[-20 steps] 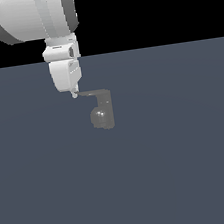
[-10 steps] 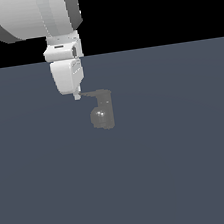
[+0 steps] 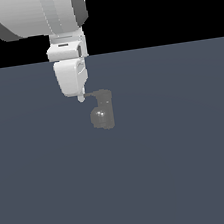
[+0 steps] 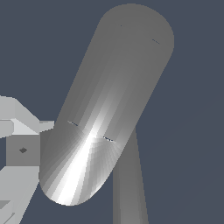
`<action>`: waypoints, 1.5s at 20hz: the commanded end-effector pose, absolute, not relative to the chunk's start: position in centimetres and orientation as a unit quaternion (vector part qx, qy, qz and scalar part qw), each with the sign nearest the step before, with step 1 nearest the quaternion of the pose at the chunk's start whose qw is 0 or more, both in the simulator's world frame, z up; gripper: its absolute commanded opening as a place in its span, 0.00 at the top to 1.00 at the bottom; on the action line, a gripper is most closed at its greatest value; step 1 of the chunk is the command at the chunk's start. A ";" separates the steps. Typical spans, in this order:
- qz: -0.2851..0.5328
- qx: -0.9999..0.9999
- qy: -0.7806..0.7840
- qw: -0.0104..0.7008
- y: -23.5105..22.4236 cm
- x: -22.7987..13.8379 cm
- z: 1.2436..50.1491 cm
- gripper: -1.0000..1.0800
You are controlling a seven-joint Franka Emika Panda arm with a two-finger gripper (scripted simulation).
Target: Turn on the faucet by rotating a designated handle.
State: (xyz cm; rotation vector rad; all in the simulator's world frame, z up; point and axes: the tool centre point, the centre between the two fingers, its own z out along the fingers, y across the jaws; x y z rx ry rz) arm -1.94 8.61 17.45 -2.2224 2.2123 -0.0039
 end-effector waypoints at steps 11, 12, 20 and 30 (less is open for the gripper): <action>0.000 -0.707 0.708 0.001 3.3 -3.4 17.3 1.00; 0.000 -0.706 0.708 0.001 2.6 -3.5 17.3 1.00; 0.002 -0.720 0.694 0.004 2.4 -3.5 17.4 1.00; 0.001 -0.714 0.700 0.002 -1.2 -1.8 17.3 1.00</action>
